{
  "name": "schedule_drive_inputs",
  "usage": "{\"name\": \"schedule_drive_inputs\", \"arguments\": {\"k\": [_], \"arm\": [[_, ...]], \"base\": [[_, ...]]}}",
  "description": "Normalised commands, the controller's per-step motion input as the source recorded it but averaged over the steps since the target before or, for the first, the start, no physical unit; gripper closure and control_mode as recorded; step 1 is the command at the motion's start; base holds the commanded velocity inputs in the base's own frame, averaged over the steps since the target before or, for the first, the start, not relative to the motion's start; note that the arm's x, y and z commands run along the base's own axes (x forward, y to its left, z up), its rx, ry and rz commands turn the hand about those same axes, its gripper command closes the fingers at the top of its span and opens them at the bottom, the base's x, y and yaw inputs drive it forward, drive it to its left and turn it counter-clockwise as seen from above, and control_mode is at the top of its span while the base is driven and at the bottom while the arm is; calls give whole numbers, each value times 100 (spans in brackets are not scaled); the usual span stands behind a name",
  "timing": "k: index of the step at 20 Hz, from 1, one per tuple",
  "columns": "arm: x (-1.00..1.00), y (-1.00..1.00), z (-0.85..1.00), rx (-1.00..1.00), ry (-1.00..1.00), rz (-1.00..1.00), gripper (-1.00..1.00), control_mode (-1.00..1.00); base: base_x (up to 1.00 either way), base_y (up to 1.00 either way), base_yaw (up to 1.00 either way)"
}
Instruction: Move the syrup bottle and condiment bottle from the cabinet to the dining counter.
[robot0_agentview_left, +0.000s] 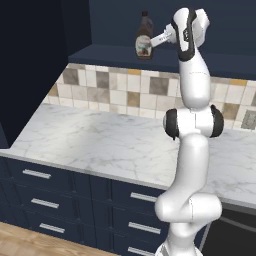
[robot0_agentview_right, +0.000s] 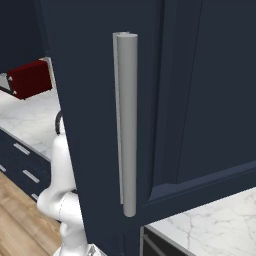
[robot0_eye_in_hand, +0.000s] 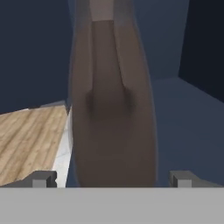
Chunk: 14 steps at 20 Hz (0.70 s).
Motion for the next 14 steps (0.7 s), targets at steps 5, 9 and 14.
{"name": "schedule_drive_inputs", "arguments": {"k": [5, 9, 14], "arm": [[14, 9, -1, 0, 0, 3, -100, -100], [-10, 17, -3, 0, -1, 5, 100, -100], [-5, 0, 0, 0, 0, 1, 100, -100]], "base": [[0, 0, 0], [0, 0, 0], [0, 0, 0]]}}
